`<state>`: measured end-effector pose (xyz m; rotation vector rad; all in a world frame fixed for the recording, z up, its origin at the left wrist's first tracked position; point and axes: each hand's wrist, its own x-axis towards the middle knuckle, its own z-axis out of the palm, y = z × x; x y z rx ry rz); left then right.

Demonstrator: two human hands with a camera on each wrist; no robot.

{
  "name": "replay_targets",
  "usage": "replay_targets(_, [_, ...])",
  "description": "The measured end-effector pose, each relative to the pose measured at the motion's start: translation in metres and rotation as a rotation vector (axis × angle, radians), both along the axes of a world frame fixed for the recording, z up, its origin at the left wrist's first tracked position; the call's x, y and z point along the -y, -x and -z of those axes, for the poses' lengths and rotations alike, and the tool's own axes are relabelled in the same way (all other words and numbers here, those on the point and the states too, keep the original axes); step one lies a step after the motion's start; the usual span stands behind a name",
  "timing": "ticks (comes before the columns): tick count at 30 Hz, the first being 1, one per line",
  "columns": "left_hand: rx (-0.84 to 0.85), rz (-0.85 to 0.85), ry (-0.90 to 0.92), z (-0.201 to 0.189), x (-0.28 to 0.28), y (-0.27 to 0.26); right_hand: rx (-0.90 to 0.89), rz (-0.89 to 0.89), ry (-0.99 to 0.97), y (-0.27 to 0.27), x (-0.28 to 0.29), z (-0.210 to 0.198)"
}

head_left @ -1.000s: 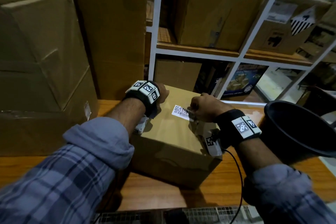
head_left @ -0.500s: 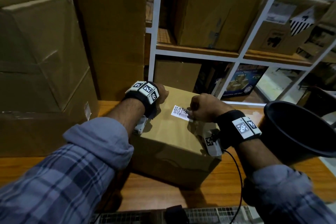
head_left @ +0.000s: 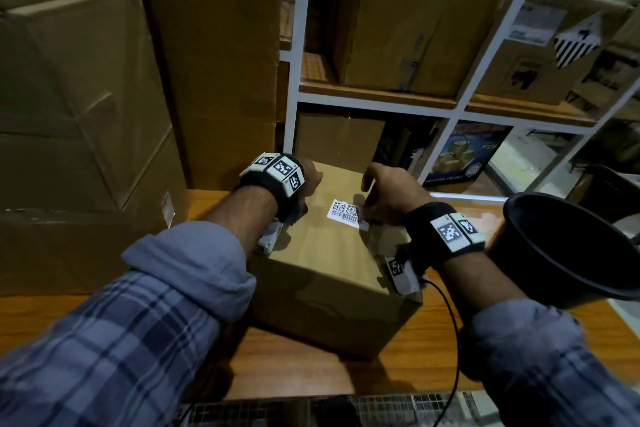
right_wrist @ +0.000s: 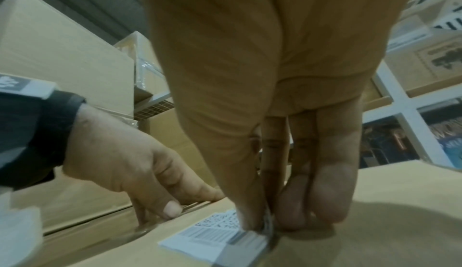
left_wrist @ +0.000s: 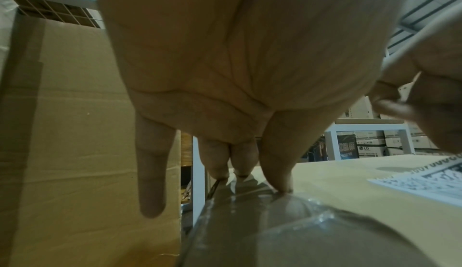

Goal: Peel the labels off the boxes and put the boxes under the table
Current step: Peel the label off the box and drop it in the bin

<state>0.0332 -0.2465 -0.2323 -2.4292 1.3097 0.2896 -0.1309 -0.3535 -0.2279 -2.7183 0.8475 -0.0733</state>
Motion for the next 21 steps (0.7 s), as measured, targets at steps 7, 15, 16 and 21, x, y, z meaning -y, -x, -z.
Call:
replay_targets(7, [-0.002, 0.024, -0.023, -0.006, -0.0029, 0.005, -0.09, -0.1, -0.008, 0.0028, 0.001, -0.0039])
replay_targets(15, [-0.022, 0.025, -0.041, -0.0092, -0.0051, 0.0078, -0.101, -0.064, -0.039, 0.0008, -0.0006, -0.0027])
replay_targets(16, [-0.024, 0.025, -0.038, -0.0102, -0.0061, 0.0088, -0.104, -0.066, -0.041, 0.0011, -0.0008, -0.003])
replay_targets(21, [-0.008, 0.038, -0.047, -0.0098, -0.0063, 0.0097, -0.119, -0.051, -0.041, 0.0004, -0.0039, -0.0041])
